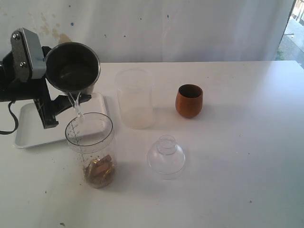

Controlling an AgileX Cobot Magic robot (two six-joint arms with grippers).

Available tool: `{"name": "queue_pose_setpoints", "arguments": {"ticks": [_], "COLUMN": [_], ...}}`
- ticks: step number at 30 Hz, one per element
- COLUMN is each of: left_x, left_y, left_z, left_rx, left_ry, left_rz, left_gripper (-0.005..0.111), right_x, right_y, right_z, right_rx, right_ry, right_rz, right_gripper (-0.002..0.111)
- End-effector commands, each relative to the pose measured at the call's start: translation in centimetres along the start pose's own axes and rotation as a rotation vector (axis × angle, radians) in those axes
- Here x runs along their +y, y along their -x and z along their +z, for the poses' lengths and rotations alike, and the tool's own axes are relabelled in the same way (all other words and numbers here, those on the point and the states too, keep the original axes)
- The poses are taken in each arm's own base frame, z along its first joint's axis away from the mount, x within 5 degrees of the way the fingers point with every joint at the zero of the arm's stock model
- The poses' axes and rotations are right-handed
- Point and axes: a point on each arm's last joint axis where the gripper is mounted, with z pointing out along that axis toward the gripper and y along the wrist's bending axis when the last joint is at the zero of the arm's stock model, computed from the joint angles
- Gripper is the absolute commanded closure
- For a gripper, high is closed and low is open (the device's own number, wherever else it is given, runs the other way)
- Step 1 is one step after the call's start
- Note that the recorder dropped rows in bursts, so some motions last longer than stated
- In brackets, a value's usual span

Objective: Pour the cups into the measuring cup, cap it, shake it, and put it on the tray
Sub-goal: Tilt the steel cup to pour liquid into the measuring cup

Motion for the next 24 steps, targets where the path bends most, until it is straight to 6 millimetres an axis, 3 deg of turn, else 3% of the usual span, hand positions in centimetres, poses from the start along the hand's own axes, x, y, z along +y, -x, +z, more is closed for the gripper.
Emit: {"name": "queue_pose_setpoints", "arguments": {"ticks": [1, 12, 24], "left_x": [0.75, 0.79, 1.04], "left_y": [0.93, 0.78, 0.37], "left_z": [-0.37, -0.37, -0.38], "left_rx": [-0.031, -0.01, 0.04], "left_ry": [0.043, 0.048, 0.068], "left_rz": [0.072, 0.274, 0.354], "left_gripper": [0.107, 0.107, 0.107], "right_x": [-0.03, -0.03, -0.03], "right_y": [-0.16, -0.16, -0.16], "right_z": [0.02, 0.02, 0.02], "right_rx": [0.002, 0.002, 0.002], "right_ry": [-0.006, -0.006, -0.006], "right_rz": [0.003, 0.003, 0.003], "right_gripper": [0.108, 0.108, 0.108]}}
